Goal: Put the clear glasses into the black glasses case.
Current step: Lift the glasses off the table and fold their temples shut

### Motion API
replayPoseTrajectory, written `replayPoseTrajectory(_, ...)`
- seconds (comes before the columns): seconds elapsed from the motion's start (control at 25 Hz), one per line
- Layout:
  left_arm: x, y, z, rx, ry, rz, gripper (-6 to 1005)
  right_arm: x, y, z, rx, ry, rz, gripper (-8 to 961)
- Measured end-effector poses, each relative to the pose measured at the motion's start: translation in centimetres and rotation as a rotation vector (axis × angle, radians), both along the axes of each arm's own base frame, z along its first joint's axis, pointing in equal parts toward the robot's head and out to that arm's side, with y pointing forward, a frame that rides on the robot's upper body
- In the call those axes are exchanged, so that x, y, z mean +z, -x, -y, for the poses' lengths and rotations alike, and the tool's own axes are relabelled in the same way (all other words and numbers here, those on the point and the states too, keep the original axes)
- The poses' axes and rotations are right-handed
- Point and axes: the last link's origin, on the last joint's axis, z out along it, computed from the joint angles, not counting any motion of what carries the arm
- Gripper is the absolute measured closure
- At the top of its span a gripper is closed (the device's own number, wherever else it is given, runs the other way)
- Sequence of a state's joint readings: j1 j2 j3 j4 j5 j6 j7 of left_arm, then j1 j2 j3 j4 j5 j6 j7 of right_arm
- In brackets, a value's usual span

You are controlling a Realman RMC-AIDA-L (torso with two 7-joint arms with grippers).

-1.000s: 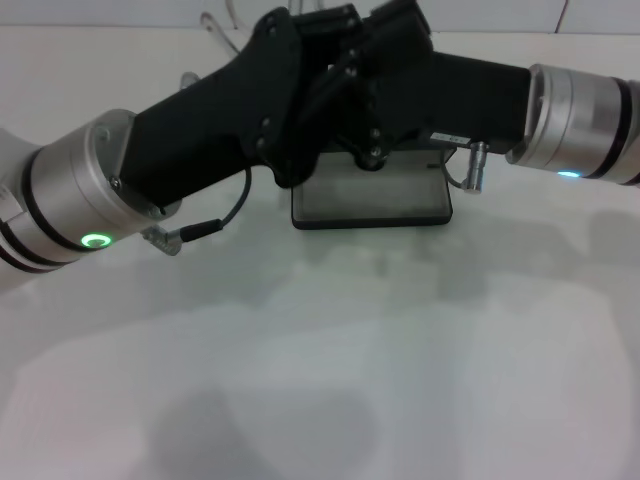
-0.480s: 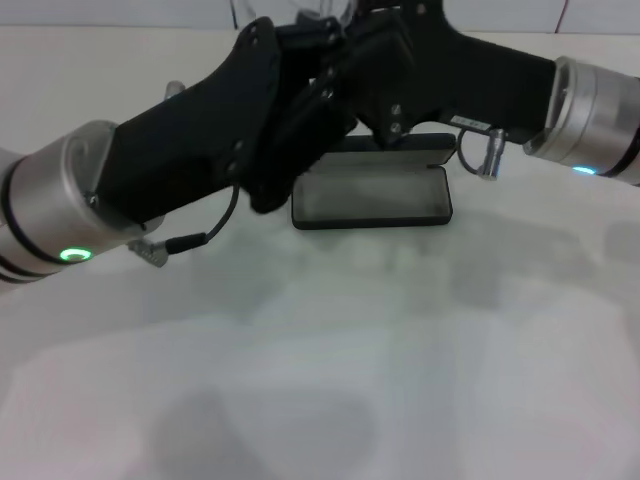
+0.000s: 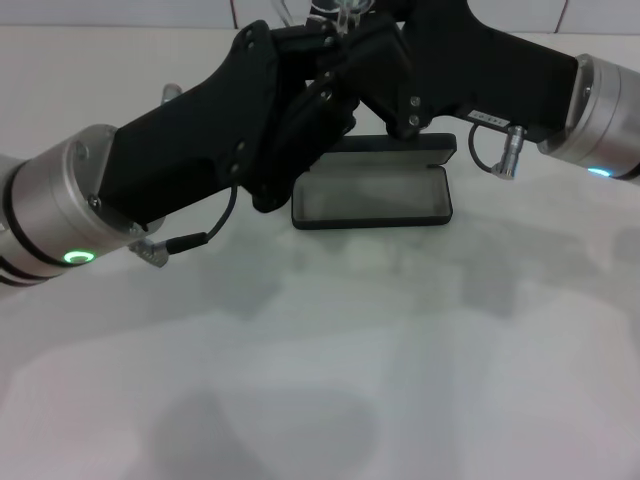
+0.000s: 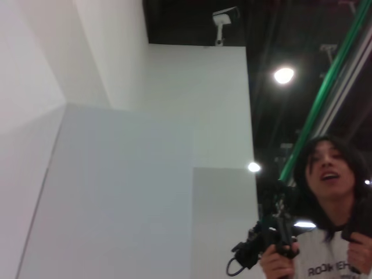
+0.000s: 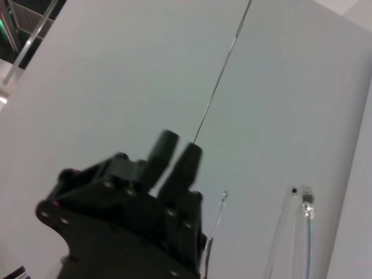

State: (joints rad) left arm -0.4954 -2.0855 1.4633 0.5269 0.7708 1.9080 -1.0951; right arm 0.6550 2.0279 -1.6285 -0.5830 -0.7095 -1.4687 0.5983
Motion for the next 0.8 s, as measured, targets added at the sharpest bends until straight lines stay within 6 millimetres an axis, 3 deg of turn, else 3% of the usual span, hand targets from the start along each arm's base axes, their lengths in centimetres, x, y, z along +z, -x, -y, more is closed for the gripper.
replayPoseTrajectory(0.8,-0.2,0.6,-1.2,0.091,-0.021,-0.017,930,-1.0,0.1,-0.1,-0.004,0.011,0.050,838)
